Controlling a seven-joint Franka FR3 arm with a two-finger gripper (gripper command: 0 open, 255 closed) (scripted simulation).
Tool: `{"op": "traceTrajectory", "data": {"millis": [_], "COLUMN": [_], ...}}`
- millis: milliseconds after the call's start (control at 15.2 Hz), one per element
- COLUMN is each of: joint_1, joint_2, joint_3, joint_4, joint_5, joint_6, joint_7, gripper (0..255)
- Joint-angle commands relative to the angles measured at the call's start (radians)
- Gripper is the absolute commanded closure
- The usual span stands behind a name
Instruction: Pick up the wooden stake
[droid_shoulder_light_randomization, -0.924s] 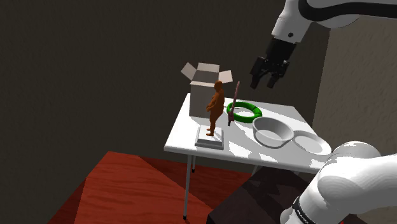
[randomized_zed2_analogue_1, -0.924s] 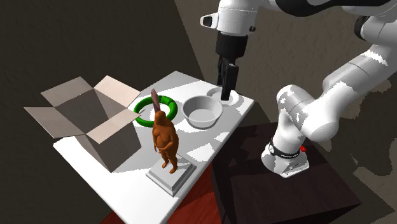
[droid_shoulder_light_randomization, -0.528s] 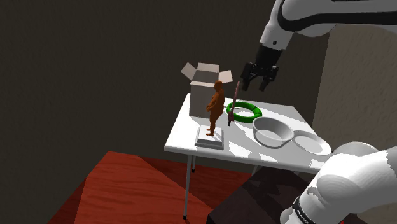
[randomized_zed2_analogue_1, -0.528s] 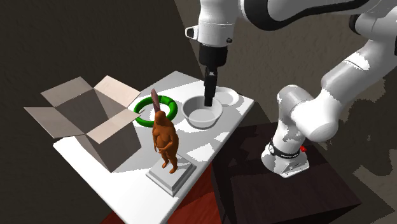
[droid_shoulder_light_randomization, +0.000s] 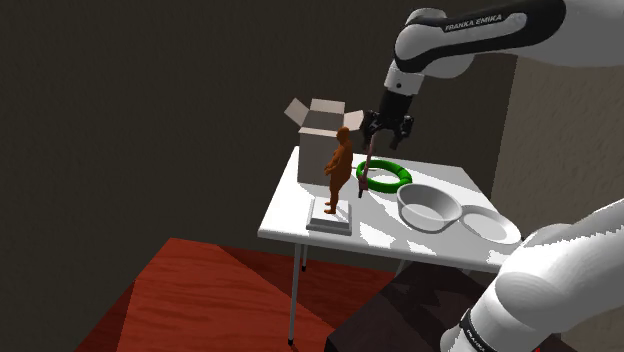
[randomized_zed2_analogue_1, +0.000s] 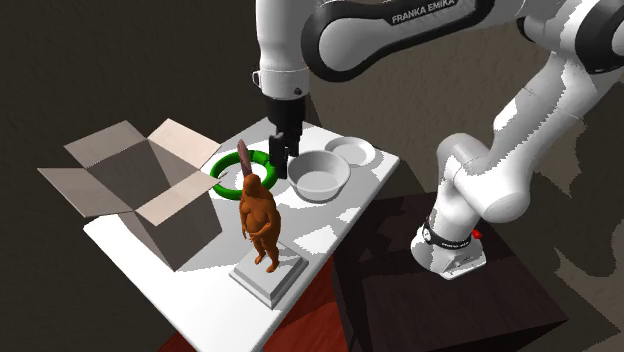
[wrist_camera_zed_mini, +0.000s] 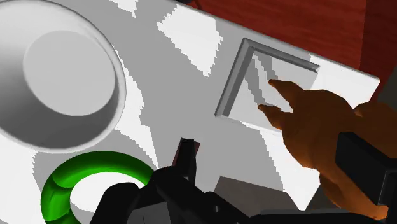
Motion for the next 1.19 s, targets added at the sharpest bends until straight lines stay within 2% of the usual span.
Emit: {"op": "traceTrajectory", "data": {"millis": [0,528,1122], "joint_1": [-0.008,-0.045,-0.111], "joint_2": [0.074,0.369,0.703], "joint_3": [-0.011,-0.065,-0.107], "joint_4": [0.030,0.183,0.417], "joint_5": [0.007,0.059,0.148], "joint_6": [0.029,0.110,0.133], "joint_7": [0.014,0.043,0.067], "gripper": [0,0,0]}}
